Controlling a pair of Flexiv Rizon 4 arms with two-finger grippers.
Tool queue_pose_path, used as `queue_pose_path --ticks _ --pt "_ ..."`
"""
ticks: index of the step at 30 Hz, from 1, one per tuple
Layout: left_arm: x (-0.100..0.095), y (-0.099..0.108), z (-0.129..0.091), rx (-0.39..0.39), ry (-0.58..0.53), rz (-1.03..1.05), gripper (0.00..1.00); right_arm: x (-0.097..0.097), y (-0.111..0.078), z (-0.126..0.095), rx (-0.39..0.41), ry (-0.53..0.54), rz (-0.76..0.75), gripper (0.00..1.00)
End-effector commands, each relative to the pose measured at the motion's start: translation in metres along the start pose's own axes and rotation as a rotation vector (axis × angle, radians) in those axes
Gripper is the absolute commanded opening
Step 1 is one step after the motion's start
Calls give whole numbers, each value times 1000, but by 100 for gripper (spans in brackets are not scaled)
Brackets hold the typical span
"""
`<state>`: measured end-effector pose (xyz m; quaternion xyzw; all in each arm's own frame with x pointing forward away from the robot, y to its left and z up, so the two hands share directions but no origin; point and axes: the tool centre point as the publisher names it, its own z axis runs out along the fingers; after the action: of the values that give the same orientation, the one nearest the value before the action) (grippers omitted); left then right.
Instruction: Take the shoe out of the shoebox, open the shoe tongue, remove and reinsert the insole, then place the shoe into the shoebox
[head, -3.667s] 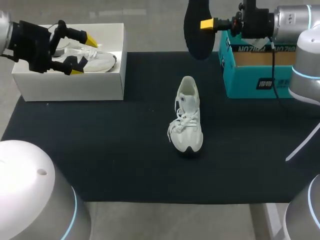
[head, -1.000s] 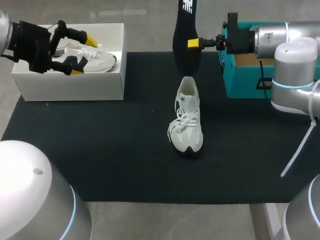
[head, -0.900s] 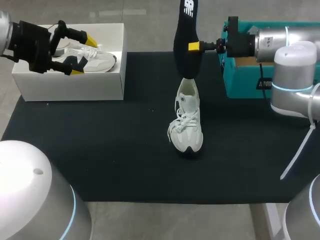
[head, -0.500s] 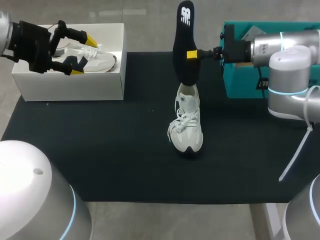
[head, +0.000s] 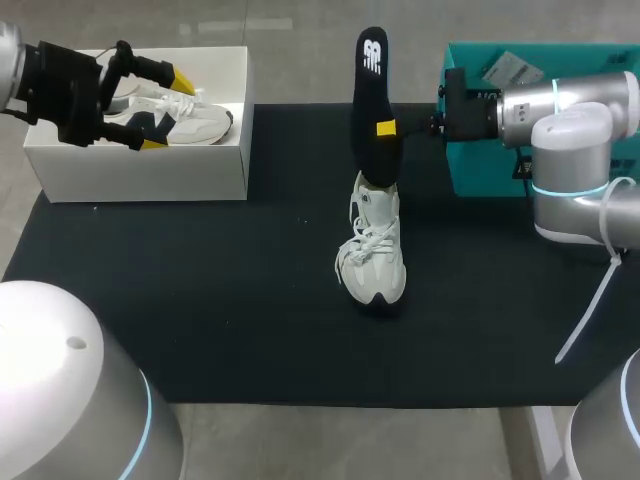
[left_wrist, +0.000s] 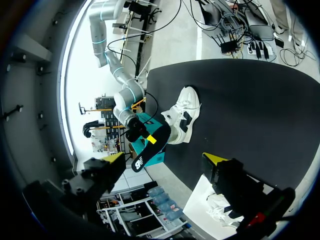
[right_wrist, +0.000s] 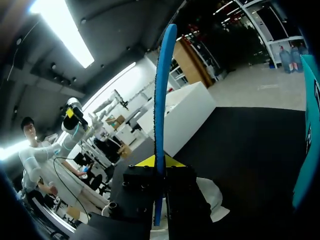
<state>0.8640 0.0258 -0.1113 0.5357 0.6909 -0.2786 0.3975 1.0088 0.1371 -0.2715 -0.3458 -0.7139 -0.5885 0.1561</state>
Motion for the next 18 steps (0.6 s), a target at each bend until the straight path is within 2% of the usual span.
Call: queue_pose_path --ticks 1,18 --pt "-1 1 0 1 5 0 100 -9 4 6 29 -22 15 0" --pt "-1 1 0 1 5 0 100 -8 4 6 18 -3 20 0"
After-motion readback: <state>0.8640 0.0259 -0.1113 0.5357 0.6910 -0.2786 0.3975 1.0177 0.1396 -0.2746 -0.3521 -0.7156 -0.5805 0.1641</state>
